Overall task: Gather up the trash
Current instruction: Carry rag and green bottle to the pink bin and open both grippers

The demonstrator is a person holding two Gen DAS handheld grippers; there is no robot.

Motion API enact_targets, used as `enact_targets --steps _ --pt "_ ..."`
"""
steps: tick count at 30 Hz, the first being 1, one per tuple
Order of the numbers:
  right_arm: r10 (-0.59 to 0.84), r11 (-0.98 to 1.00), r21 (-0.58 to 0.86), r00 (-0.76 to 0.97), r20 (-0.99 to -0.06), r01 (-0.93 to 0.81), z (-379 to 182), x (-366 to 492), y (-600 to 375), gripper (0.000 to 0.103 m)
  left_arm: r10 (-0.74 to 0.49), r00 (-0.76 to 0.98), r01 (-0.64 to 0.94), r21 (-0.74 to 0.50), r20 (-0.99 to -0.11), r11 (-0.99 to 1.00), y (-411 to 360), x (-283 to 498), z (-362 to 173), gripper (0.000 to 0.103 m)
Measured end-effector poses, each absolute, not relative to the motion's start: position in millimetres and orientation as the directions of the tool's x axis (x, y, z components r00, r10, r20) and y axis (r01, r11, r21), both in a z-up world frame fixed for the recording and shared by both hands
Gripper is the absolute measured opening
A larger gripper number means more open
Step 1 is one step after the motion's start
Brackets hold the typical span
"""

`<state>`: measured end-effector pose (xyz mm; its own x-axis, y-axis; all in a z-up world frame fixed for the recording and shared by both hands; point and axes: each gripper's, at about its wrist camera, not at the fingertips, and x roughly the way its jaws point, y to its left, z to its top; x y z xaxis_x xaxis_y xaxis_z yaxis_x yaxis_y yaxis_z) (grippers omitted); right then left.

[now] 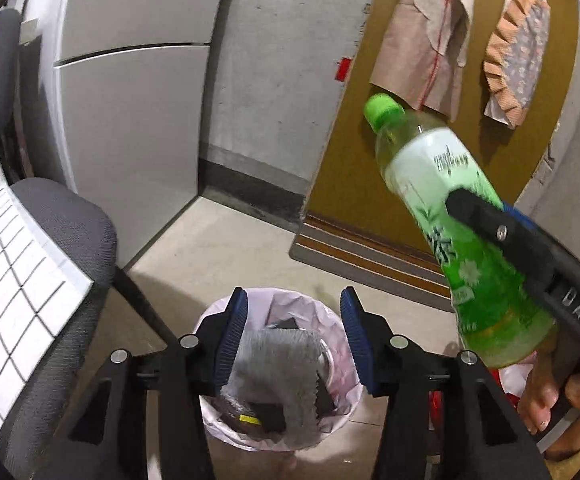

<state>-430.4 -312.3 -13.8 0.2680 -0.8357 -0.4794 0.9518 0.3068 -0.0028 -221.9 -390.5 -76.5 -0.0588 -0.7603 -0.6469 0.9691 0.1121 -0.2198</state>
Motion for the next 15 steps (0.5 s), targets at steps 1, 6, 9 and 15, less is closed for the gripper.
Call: enact_targets --steps 1,6,9,15 --pt "-0.833 0.307 -0.003 0.267 -0.485 0.952 -17.0 -430.3 -312.8 0.056 -0.764 -0.044 0.968 -0.217 -0.644 0.126 -387.1 -218.3 -74.4 0.050" --pt "-0.813 0.323 0.014 0.285 -0.509 0.946 -40.2 -424.8 -312.4 0.056 -0.788 0.038 0.960 -0.198 -0.614 0.200 -367.2 -199.7 -58.6 0.050" --pt "-0.800 0.340 0.041 0.312 -0.513 0.940 -55.4 -418.6 -315.3 0.056 -0.800 0.086 0.952 -0.187 -0.593 0.241 -351.2 -188.5 -47.0 0.050" --pt "-0.789 0.322 0.048 0.295 -0.539 0.946 -77.1 -409.4 -325.2 0.067 -0.797 0.133 0.939 -0.182 -0.589 0.292 -331.1 -172.9 -42.1 0.050"
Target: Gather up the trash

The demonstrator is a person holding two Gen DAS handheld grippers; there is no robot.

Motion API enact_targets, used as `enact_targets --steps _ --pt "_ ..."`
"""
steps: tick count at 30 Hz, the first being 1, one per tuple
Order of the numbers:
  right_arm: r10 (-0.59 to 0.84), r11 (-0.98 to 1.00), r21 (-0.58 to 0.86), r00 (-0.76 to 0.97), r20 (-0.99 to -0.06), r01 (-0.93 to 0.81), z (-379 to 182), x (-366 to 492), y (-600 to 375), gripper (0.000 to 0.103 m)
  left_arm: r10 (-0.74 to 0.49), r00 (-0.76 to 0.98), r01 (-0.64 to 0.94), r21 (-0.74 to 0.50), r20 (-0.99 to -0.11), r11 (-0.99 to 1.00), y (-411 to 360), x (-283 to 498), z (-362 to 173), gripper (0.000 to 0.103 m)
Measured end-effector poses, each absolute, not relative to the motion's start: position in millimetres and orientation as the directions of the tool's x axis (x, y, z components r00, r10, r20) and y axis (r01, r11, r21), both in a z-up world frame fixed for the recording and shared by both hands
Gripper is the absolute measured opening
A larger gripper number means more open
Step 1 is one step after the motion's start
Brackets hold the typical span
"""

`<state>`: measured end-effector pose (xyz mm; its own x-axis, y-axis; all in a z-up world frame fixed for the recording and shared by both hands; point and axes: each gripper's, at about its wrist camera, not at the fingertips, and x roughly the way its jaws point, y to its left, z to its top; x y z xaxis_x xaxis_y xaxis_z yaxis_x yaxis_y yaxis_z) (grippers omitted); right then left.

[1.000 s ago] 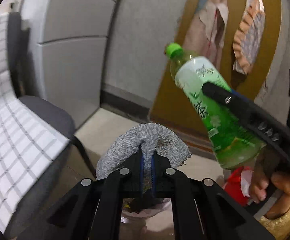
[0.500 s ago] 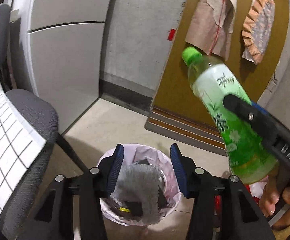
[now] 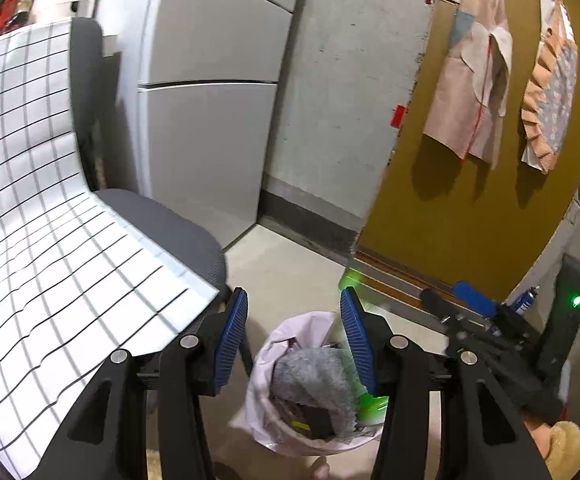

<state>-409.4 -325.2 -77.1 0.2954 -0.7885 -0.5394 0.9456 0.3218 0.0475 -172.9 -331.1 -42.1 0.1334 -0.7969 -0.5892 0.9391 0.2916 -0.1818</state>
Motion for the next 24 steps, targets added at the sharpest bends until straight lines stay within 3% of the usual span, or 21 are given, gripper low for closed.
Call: enact_targets --steps 8,11,13,16,19,21,24 --pt "-0.799 0.361 -0.033 0.290 -0.527 0.932 -49.4 -397.6 -305.4 0.068 -0.750 0.191 0.916 -0.159 -0.634 0.367 -307.8 -163.9 -43.9 0.051" --pt "-0.769 0.393 -0.054 0.296 -0.566 0.918 -43.8 -386.3 -293.5 0.070 -0.714 0.236 0.898 -0.134 -0.660 0.420 -295.7 -163.4 -41.9 0.058" --pt "-0.743 0.419 -0.068 0.300 -0.598 0.905 -37.9 -376.3 -281.8 0.071 -0.692 0.272 0.883 -0.113 -0.669 0.456 -285.0 -163.9 -36.7 0.075" --pt "-0.726 0.440 -0.116 0.277 -0.629 0.890 -26.5 -361.8 -265.3 0.077 -0.667 0.331 0.858 -0.083 -0.667 0.508 -266.3 -165.7 -24.8 0.086" --pt "-0.702 0.471 -0.113 0.295 -0.648 0.875 -11.4 -351.1 -252.9 0.086 -0.639 0.361 0.844 -0.055 -0.680 0.534 -251.8 -168.5 -15.1 0.090" --pt "-0.698 0.481 -0.116 0.300 -0.650 0.869 -2.7 -344.8 -245.5 0.098 -0.605 0.371 0.828 -0.044 -0.705 0.559 -243.0 -168.3 -11.0 0.090" --pt "-0.688 0.509 -0.124 0.316 -0.654 0.852 6.9 -334.6 -237.2 0.098 -0.565 0.385 0.805 -0.034 -0.730 0.592 -227.3 -166.2 -5.1 0.090"
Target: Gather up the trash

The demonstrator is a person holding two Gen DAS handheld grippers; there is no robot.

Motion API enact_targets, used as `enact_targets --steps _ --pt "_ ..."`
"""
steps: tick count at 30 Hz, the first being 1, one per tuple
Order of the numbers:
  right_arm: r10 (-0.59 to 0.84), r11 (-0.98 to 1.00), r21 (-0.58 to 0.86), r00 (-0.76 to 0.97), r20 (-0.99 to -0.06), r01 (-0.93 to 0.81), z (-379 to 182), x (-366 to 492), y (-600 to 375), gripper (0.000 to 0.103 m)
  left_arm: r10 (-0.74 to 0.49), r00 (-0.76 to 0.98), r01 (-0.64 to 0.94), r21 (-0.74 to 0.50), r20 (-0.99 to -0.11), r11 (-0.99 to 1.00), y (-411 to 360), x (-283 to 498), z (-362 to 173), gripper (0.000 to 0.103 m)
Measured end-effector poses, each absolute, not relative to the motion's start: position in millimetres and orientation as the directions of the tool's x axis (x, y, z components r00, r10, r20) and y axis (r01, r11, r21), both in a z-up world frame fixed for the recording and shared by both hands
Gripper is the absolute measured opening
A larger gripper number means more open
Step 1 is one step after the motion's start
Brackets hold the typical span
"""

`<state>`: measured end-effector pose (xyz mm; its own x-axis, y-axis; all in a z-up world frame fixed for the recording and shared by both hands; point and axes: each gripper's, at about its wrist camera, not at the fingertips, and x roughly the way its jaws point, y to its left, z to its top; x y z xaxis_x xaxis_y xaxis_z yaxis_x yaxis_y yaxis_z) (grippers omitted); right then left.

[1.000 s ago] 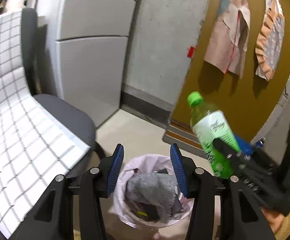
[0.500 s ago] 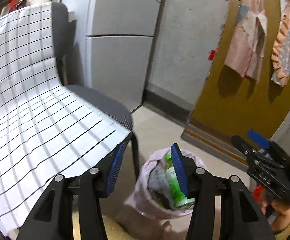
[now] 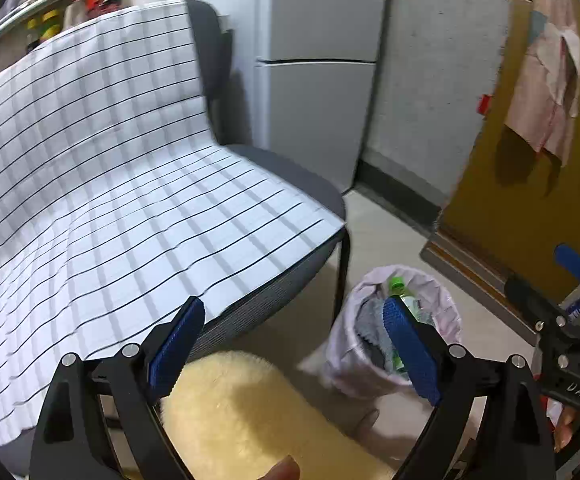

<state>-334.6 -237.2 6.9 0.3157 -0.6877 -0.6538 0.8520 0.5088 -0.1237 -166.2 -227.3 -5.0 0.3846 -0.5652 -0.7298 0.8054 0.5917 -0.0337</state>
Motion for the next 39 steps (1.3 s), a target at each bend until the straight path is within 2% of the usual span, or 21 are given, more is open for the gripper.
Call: enact_targets --steps 8,16,39 --pt "-0.637 0.582 -0.095 0.380 -0.671 0.807 33.3 -313.8 -221.8 0.098 -0.480 0.500 0.720 0.038 -0.721 0.693 -170.9 -166.3 25.8 0.090" --pt "-0.635 0.634 -0.102 0.441 -0.634 0.767 57.4 -299.5 -198.7 0.098 -0.394 0.578 0.620 0.071 -0.715 0.782 -130.2 -160.3 44.3 0.090" --pt "-0.639 0.627 -0.088 0.445 -0.627 0.774 56.1 -293.8 -195.4 0.098 -0.381 0.594 0.573 0.041 -0.708 0.818 -114.1 -151.5 47.5 0.090"
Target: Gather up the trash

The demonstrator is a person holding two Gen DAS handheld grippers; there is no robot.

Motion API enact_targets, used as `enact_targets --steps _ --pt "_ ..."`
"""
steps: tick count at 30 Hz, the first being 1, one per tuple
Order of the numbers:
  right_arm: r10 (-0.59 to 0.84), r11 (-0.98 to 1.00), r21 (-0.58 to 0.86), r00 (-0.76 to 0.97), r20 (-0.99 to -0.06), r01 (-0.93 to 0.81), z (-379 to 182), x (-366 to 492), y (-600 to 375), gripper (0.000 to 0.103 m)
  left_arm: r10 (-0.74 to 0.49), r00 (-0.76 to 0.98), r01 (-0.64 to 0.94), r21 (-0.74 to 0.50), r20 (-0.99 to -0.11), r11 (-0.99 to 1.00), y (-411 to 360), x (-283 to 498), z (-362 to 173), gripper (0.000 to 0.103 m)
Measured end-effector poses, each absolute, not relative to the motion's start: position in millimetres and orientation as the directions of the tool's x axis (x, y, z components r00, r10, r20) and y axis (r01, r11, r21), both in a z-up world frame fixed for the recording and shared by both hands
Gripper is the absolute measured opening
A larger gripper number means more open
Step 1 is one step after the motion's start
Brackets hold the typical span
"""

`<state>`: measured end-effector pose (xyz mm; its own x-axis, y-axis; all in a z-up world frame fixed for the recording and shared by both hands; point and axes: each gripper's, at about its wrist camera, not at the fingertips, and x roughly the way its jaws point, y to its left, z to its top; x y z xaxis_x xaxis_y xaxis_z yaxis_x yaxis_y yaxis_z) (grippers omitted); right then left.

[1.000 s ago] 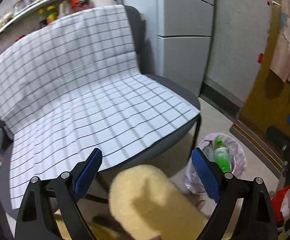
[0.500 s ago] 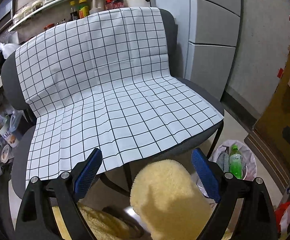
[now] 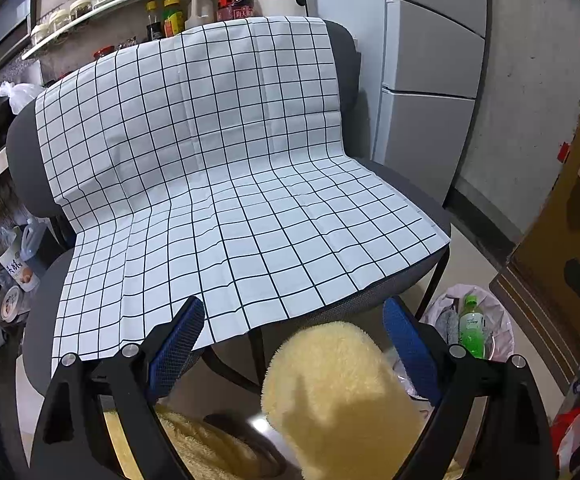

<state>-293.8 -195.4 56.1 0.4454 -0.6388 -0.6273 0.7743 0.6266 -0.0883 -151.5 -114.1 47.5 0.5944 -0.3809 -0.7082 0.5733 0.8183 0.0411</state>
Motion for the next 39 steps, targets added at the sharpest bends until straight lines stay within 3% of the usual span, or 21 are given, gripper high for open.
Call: enact_targets --steps 39 --pt "-0.645 0.615 -0.089 0.436 -0.627 0.783 53.1 -298.2 -202.6 0.098 -0.380 0.594 0.565 0.031 -0.709 0.825 -113.2 -151.7 47.0 0.090"
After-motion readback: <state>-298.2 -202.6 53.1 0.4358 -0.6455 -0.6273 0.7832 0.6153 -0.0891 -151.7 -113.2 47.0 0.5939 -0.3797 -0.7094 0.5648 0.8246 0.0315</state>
